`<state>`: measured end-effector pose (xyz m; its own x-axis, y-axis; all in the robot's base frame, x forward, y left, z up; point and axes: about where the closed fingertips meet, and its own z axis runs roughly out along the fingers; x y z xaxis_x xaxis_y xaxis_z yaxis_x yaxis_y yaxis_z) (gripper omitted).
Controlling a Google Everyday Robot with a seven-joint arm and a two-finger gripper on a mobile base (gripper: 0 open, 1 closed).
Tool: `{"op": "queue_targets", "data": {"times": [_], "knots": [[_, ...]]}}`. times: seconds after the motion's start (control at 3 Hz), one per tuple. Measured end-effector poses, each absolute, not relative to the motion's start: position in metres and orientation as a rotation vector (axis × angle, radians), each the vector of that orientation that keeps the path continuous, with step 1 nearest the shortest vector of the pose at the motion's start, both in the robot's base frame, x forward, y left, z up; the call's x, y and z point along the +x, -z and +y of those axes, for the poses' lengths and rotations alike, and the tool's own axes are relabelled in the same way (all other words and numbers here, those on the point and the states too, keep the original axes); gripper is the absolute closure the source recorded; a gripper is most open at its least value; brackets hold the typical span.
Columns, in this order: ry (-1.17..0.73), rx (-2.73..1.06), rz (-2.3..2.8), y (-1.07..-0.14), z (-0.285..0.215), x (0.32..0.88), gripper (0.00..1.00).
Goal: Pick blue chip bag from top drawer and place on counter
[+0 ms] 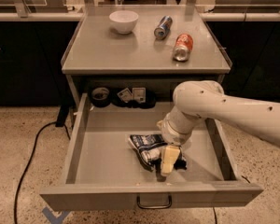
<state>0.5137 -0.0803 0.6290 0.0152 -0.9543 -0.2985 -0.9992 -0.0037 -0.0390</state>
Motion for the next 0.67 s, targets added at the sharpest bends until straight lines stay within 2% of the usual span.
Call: {"op": "queue_targets", "data": {"times": [0.33,0.67], "knots": [[-0.305,-2.074,2.03,-0.6183,-0.0728,0.5116,0.0],[-0.305,-2.074,2.03,-0.6183,-0.0727,0.5116,0.18]]}}
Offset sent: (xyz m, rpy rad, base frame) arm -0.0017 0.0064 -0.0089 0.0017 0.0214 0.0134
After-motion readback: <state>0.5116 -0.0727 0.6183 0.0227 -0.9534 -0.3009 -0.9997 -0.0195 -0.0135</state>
